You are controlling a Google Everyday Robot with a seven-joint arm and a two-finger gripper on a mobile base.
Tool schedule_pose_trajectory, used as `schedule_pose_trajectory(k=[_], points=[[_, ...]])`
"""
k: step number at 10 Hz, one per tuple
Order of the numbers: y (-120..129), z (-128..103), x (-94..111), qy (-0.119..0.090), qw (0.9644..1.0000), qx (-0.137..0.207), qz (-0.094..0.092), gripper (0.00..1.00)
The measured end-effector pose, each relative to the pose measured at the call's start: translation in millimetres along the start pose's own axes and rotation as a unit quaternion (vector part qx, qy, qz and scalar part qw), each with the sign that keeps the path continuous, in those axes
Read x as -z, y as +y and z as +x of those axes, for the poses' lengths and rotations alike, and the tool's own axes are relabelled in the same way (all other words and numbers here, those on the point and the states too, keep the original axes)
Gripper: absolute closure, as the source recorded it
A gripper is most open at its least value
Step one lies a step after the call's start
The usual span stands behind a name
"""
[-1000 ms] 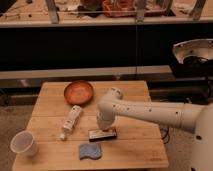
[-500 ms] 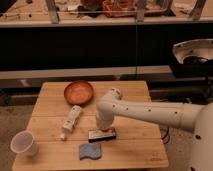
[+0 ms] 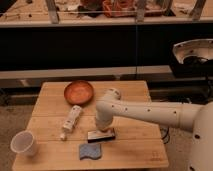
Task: Push the eraser across the table
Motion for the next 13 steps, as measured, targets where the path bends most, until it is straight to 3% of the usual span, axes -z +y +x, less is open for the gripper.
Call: schedule_pose_trajectory(k=[13], points=[[-7.8,-6.0,-1.9,0.0,0.9981,0.061,0.005,1.0]])
